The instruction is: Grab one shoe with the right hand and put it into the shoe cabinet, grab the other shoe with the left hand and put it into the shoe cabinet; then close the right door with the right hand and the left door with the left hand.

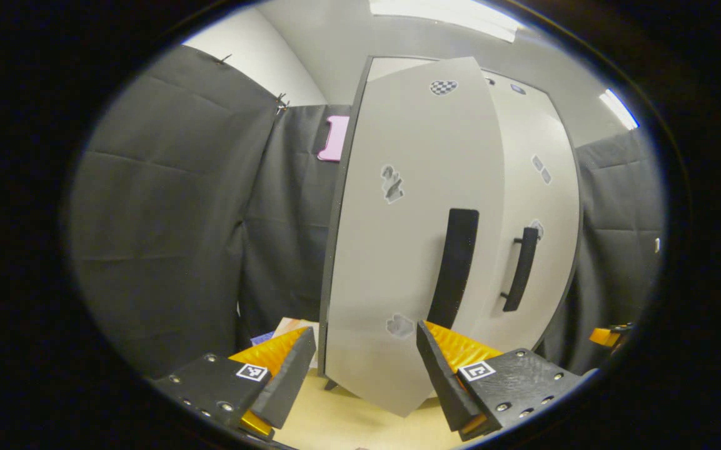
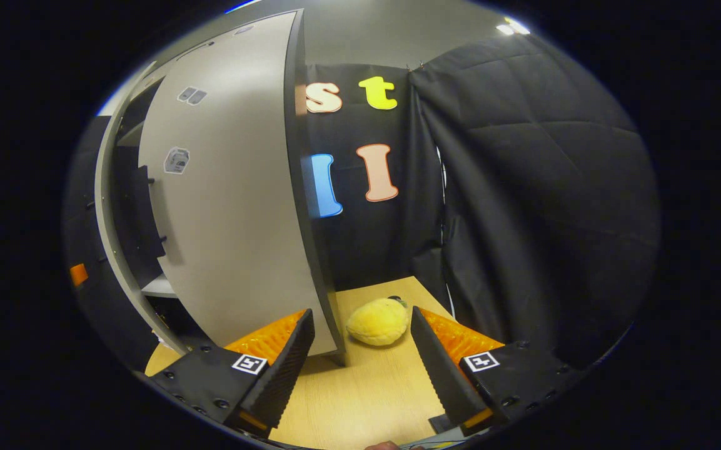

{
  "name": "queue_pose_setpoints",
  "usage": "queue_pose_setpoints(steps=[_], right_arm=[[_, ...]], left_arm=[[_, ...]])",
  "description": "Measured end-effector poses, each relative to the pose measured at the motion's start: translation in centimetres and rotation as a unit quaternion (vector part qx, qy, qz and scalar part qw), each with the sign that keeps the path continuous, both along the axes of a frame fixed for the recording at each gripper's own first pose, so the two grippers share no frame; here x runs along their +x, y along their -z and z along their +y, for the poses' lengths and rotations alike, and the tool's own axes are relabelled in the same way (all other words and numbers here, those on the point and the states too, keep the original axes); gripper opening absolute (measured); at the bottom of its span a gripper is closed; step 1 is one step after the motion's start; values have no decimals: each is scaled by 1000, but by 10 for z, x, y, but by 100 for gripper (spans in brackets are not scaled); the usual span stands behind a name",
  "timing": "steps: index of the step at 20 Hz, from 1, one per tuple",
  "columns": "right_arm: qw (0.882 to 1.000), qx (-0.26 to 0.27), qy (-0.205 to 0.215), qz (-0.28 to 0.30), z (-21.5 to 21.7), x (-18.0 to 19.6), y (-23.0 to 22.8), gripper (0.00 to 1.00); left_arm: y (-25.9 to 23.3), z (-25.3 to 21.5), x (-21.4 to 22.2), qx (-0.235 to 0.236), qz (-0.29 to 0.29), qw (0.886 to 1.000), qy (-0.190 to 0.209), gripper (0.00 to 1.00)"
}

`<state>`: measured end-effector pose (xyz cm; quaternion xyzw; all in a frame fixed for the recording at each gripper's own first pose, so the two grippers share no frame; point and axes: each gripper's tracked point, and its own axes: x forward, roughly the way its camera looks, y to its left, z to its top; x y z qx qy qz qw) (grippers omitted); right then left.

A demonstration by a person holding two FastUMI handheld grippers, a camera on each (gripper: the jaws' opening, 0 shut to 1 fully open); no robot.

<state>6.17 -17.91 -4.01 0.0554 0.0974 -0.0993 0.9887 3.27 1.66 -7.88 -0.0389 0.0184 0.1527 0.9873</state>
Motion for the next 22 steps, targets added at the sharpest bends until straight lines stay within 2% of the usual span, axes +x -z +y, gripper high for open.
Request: queue_pose_setpoints(steps=[1,4,7,10,13,14,16,17,20,21,22], right_arm=[[1000,0,-5,2,0,-1,3,98],[999,0,-36,4,9,-1,6,98],[996,-3,-84,-7,30,2,1,98],[989,-1,-147,-8,54,4,-9,98],[986,-14,-163,-21,56,8,-28,99],[985,-16,-170,-13,60,9,-30,99],[980,-25,-195,7,74,5,-32,98],[979,-38,-199,13,79,1,-34,99],[977,-88,-197,4,102,-12,-46,98],[977,-98,-188,-4,111,-17,-50,98],[979,-99,-180,-11,120,-21,-54,98]], left_arm=[[3,-3,-4,-5,2,1000,-2,99],[-9,-5,-27,-3,-24,999,-38,99],[-22,-22,-31,-9,-48,998,-28,97],[-30,-23,-40,21,-48,998,-25,94],[-33,-12,-42,42,-50,997,-34,92],[-32,-7,-42,33,-52,997,-42,91],[-26,-5,-36,15,-53,998,-30,89],[-25,-3,-32,14,-51,998,-20,99],[-15,21,-29,32,-26,999,-20,99],[-16,29,-29,39,-25,999,-18,94],[-19,39,-30,41,-31,999,-17,95]])
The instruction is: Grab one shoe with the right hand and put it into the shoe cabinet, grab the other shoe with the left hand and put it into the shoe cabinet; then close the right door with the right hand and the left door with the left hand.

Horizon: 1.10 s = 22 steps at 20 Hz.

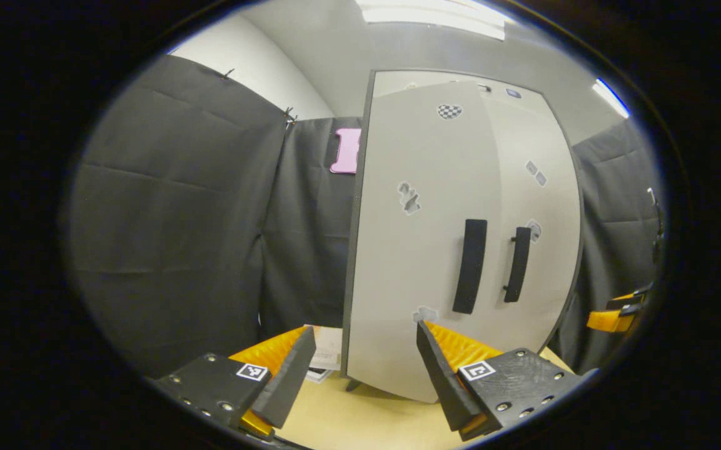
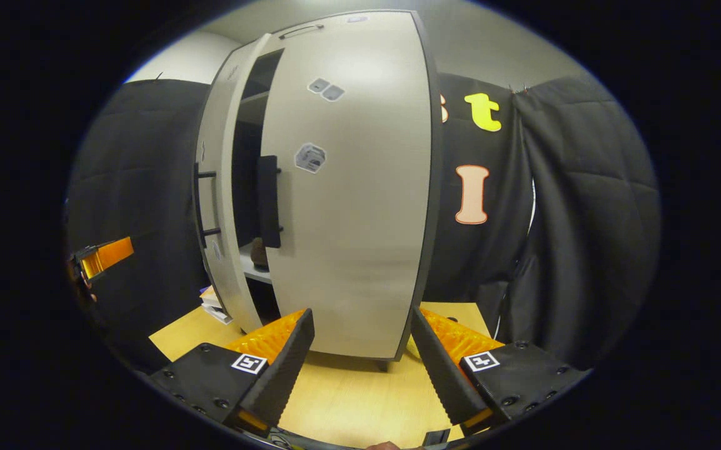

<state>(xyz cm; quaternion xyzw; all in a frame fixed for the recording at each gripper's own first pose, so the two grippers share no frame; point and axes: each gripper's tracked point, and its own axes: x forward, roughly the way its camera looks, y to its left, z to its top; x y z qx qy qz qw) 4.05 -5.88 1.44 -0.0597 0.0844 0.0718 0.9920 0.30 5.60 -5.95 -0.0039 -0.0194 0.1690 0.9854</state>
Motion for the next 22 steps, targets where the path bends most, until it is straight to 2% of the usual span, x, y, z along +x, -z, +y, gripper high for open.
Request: queue_pose_setpoints(steps=[3,6,11,12,14,17,22], right_arm=[[1000,8,22,-14,25,-9,-12,99],[998,17,49,-27,39,-17,-27,98],[995,20,87,-37,55,-30,-34,98],[994,19,94,-43,57,-34,-37,98],[992,12,113,-51,57,-44,-39,98],[988,-4,142,-57,46,-52,-41,98],[986,-10,152,-69,30,-57,-50,97]], left_arm=[[-7,29,-2,-12,-9,1000,10,97],[-5,64,-2,-7,10,1000,5,99],[-11,88,1,29,12,998,48,91],[-10,90,2,32,14,998,51,89],[-6,86,4,23,15,998,62,99],[0,74,5,-1,1,997,77,99],[10,57,15,-6,7,997,76,99]])
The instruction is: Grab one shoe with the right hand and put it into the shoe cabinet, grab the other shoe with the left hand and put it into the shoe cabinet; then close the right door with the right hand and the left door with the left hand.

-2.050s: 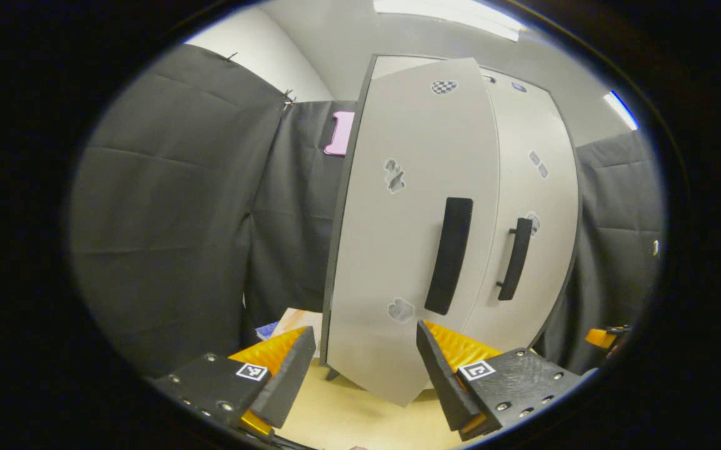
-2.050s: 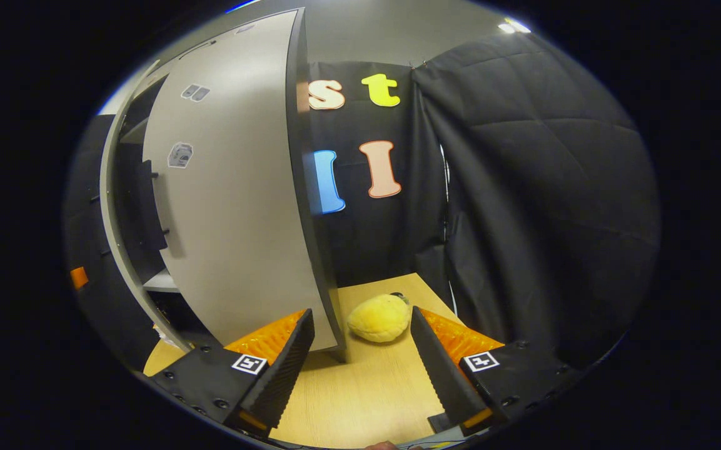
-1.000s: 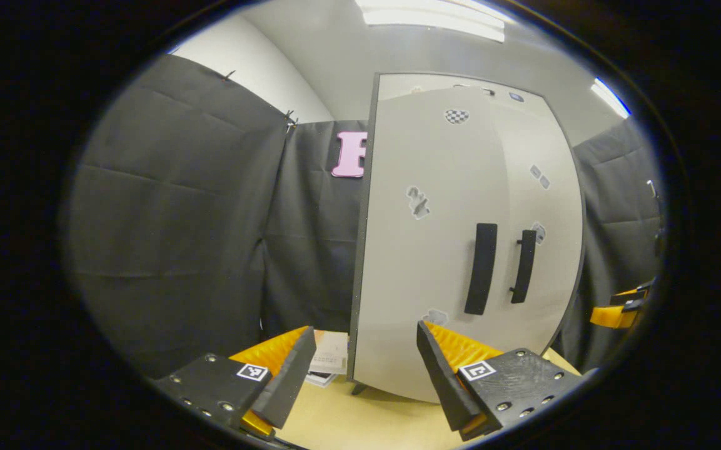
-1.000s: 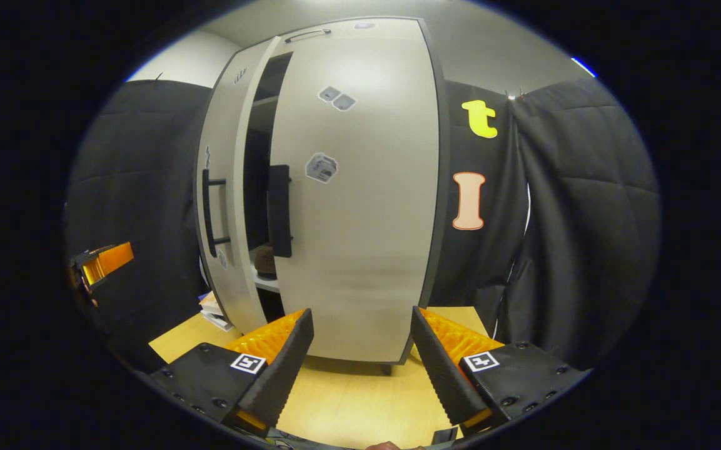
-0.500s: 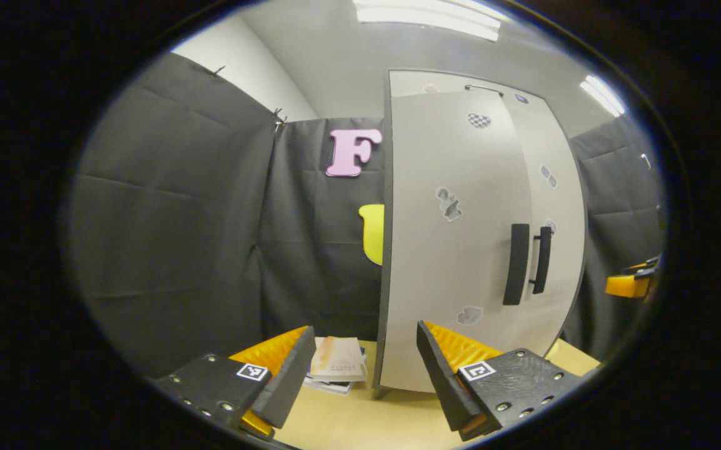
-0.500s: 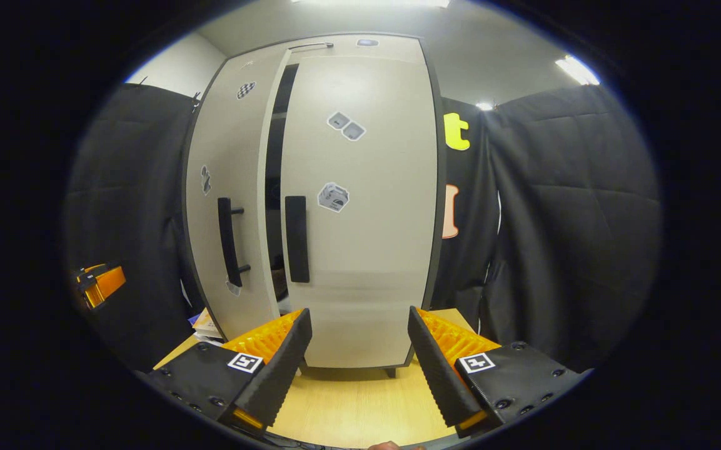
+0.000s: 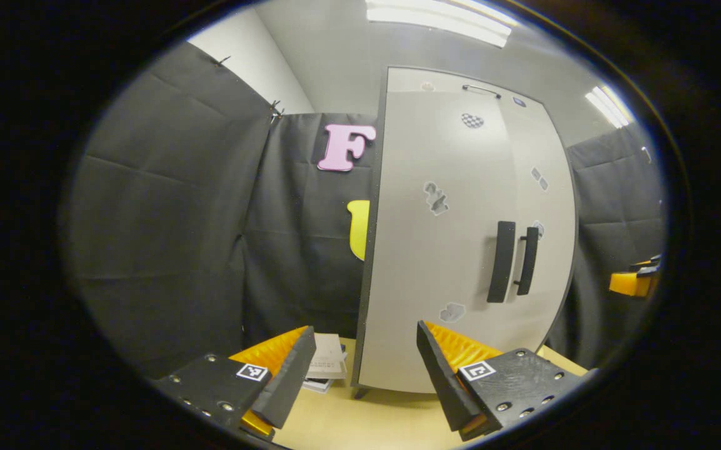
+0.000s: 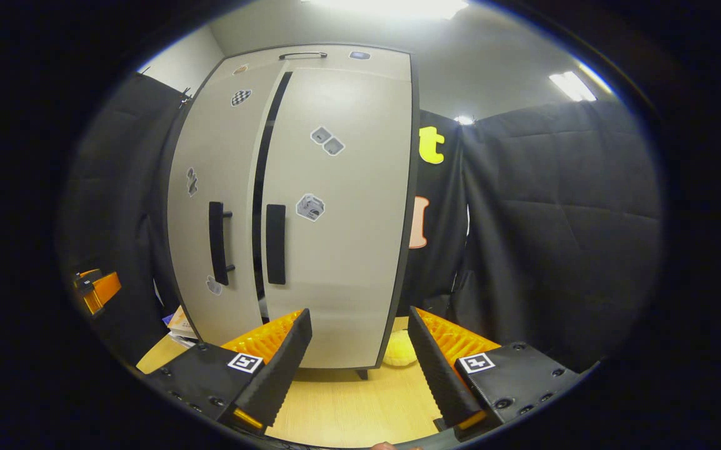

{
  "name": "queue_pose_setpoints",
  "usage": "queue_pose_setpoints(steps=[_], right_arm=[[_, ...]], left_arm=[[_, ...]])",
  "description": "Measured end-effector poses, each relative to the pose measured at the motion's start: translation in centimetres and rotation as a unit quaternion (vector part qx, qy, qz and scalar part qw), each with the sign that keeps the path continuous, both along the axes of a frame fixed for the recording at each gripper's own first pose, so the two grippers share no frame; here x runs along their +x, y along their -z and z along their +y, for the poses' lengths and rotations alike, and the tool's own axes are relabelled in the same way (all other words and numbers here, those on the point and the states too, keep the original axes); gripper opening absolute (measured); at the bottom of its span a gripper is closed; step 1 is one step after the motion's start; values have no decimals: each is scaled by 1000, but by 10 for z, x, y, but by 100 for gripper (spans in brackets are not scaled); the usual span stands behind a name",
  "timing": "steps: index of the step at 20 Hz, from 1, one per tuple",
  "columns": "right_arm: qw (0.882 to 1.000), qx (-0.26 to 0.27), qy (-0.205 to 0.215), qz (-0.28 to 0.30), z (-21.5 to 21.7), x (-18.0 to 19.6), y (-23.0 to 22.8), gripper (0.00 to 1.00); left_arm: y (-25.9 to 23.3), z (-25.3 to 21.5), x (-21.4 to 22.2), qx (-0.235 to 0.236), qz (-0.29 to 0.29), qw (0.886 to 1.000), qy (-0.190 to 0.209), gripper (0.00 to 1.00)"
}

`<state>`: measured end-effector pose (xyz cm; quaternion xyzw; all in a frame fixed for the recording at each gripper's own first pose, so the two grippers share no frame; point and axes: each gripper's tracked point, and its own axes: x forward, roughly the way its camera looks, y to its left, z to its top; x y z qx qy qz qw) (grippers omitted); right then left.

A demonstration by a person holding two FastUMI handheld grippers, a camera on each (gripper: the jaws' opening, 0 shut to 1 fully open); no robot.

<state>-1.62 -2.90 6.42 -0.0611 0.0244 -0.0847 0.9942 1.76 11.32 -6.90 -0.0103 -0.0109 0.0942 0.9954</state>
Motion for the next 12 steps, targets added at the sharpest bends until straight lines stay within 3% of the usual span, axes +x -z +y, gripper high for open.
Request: queue_pose_setpoints(steps=[5,12], right_arm=[[999,37,-34,-8,-23,7,5,98],[995,37,-89,-9,-124,20,23,96]], left_arm=[[-4,-34,5,11,3,1000,-14,98],[-24,-104,6,10,-16,998,-57,93]])
